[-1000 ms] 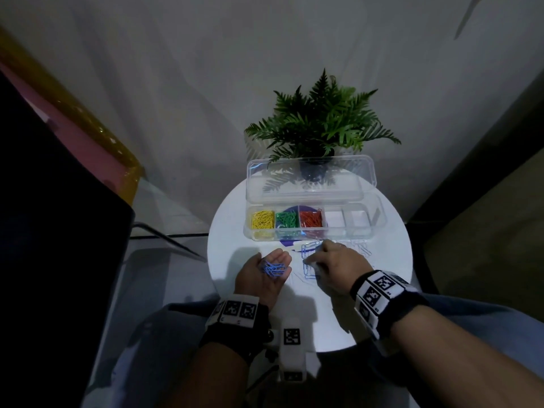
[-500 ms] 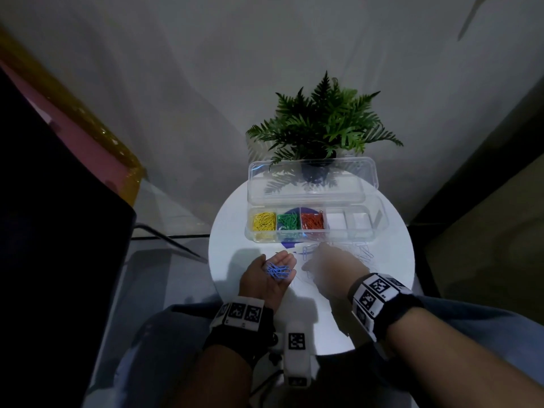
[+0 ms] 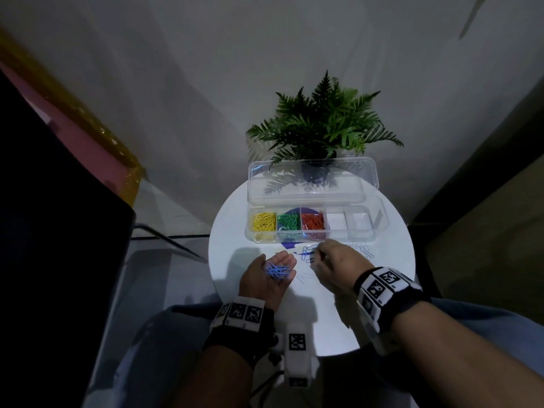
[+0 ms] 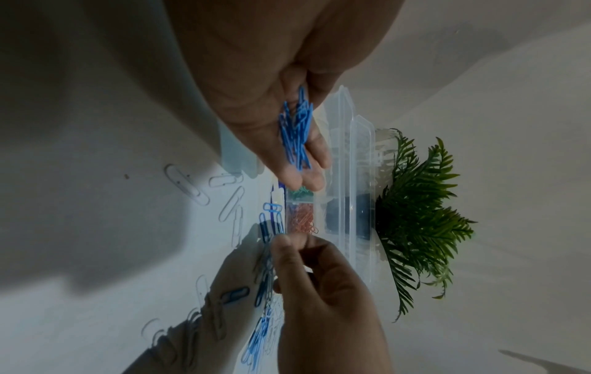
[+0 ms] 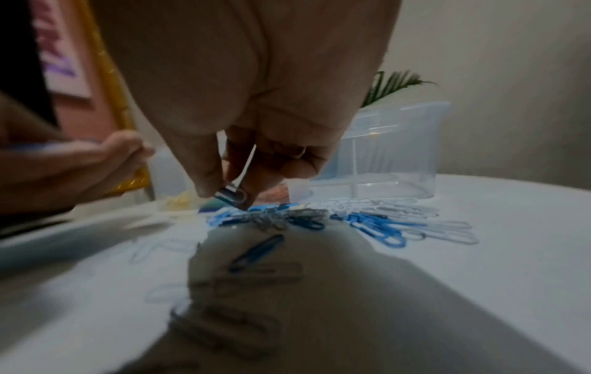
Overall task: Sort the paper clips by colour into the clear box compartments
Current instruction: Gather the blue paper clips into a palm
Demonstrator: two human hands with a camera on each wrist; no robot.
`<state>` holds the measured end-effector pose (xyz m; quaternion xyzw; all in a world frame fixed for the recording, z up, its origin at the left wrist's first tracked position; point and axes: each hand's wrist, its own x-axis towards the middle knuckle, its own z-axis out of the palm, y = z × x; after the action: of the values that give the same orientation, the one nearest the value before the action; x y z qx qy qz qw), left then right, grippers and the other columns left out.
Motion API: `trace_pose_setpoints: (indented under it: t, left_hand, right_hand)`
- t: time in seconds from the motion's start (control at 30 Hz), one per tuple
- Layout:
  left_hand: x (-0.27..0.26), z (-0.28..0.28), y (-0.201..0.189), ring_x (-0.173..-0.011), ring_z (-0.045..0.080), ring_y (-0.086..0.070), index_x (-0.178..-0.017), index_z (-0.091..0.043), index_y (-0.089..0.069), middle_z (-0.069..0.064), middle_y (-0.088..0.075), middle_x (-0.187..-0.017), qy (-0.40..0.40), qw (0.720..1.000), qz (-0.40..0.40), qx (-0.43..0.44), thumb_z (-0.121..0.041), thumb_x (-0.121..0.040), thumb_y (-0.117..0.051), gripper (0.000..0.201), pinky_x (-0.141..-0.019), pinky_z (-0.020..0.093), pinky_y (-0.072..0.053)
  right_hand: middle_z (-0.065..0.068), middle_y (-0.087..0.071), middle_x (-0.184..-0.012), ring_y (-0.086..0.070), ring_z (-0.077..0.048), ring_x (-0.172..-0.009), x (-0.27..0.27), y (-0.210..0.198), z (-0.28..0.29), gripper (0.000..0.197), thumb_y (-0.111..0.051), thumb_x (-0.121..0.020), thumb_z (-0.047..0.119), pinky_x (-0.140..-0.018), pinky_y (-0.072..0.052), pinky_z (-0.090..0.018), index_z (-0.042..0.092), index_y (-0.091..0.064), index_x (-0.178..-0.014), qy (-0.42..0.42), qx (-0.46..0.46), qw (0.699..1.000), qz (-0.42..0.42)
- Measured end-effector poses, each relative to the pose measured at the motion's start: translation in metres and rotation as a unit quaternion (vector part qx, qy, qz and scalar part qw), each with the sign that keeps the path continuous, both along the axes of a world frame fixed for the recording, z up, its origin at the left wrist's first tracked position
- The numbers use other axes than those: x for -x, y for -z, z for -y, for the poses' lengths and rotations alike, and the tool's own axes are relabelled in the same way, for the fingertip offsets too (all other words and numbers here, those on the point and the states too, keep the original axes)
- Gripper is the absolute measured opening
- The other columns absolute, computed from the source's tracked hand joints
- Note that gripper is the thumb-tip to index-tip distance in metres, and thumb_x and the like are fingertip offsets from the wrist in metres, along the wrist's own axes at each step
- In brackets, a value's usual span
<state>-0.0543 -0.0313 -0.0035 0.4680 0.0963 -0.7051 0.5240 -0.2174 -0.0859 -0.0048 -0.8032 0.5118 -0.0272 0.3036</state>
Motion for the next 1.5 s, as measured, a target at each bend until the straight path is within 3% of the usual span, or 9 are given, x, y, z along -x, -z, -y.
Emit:
trace_pose_setpoints:
  t: [0.07, 0.23, 0.33, 0.47, 0.8, 1.0, 1.23, 1.37, 1.5]
  left_hand:
    - [-0.001, 0.000, 0.001, -0.089, 0.020, -0.059, -0.111, 0.002, -0.055, 0.012, -0.059, -0.105, -0.005, 1.000, 0.000, 0.000, -0.029, -0.102, -0.023, 0.046, -0.051, 0.024, -0.055]
    - [-0.002, 0.000, 0.004, -0.088, 0.021, -0.062, -0.095, 0.000, -0.058, 0.013, -0.064, -0.095, -0.011, 1.000, -0.006, 0.002, -0.029, -0.102, -0.024, 0.046, -0.057, 0.024, -0.055]
    - [-0.003, 0.000, 0.005, -0.075, 0.022, -0.068, -0.093, 0.001, -0.058, 0.013, -0.069, -0.085, -0.016, 1.000, -0.019, 0.005, -0.029, -0.101, -0.025, 0.046, -0.051, 0.026, -0.055]
    - [-0.002, 0.001, 0.006, -0.086, 0.020, -0.060, -0.094, 0.001, -0.058, 0.013, -0.062, -0.096, -0.016, 1.000, -0.012, 0.004, -0.029, -0.101, -0.024, 0.046, -0.051, 0.025, -0.055]
    - [-0.001, 0.000, 0.002, -0.086, 0.020, -0.058, -0.092, 0.001, -0.058, 0.013, -0.061, -0.096, -0.018, 1.000, -0.001, 0.004, -0.028, -0.102, -0.023, 0.047, -0.050, 0.024, -0.054]
    - [-0.001, 0.001, 0.001, -0.080, 0.018, -0.064, -0.091, -0.001, -0.059, 0.012, -0.066, -0.090, -0.013, 1.000, 0.009, 0.001, -0.030, -0.101, -0.024, 0.047, -0.051, 0.022, -0.054]
    - [-0.002, 0.003, 0.003, -0.131, 0.025, -0.044, -0.108, 0.003, -0.057, 0.017, -0.049, -0.135, -0.025, 1.000, 0.012, -0.008, -0.029, -0.102, -0.023, 0.047, -0.056, 0.023, -0.054]
    - [-0.002, 0.002, 0.002, -0.105, 0.024, -0.058, -0.093, 0.001, -0.058, 0.017, -0.051, -0.132, -0.017, 1.000, 0.005, 0.001, -0.029, -0.102, -0.024, 0.046, -0.050, 0.024, -0.054]
    - [-0.004, 0.003, 0.004, -0.084, 0.021, -0.060, -0.100, 0.000, -0.058, 0.013, -0.071, -0.086, -0.012, 1.000, -0.014, 0.005, -0.030, -0.102, -0.024, 0.045, -0.048, 0.025, -0.054]
  right_hand:
    - [-0.006, -0.064, -0.091, -0.058, -0.023, -0.084, 0.003, -0.005, 0.002, 0.003, -0.053, -0.088, 0.017, -0.071, -0.039, -0.024, 0.017, -0.055, -0.088, 0.052, -0.021, 0.997, 0.057]
    - [0.006, -0.060, -0.073, -0.055, -0.012, -0.066, 0.010, -0.002, 0.007, 0.022, -0.057, -0.082, 0.007, -0.056, -0.038, -0.008, 0.026, -0.050, -0.074, 0.109, -0.062, 0.988, 0.090]
    - [0.012, -0.058, -0.066, -0.055, 0.002, -0.058, 0.007, -0.002, 0.008, 0.026, -0.052, -0.083, 0.001, -0.056, -0.040, -0.003, 0.025, -0.053, -0.075, 0.149, -0.081, 0.975, 0.145]
    - [0.013, -0.060, -0.047, -0.052, 0.011, -0.044, 0.006, -0.006, 0.011, 0.022, -0.054, -0.085, -0.007, -0.052, -0.043, -0.006, 0.011, -0.065, -0.090, 0.176, -0.174, 0.946, 0.211]
    - [-0.012, -0.057, -0.072, -0.058, -0.004, -0.045, 0.010, -0.008, 0.010, 0.020, -0.051, -0.087, -0.007, -0.050, -0.048, -0.013, -0.001, -0.066, -0.099, 0.155, -0.206, 0.950, 0.173]
    - [0.003, -0.066, -0.084, -0.061, -0.019, -0.084, 0.005, -0.009, 0.014, 0.008, -0.056, -0.081, 0.022, -0.076, -0.049, -0.028, 0.026, -0.061, -0.076, 0.121, -0.057, 0.991, -0.007]
    - [-0.007, -0.068, -0.092, -0.062, -0.029, -0.091, -0.003, -0.013, 0.012, 0.016, -0.053, -0.082, 0.021, -0.075, -0.048, -0.032, 0.023, -0.062, -0.096, 0.046, 0.010, 0.998, -0.051]
    - [-0.004, -0.064, -0.115, -0.059, -0.028, -0.106, -0.013, -0.008, 0.011, 0.034, -0.052, -0.082, 0.013, -0.089, -0.048, -0.031, 0.025, -0.060, -0.114, 0.010, -0.013, 0.999, -0.050]
    - [-0.006, -0.060, -0.116, -0.060, -0.028, -0.102, -0.024, 0.001, 0.017, 0.030, -0.048, -0.086, 0.015, -0.087, -0.050, -0.032, 0.023, -0.065, -0.110, -0.069, 0.002, 0.993, -0.092]
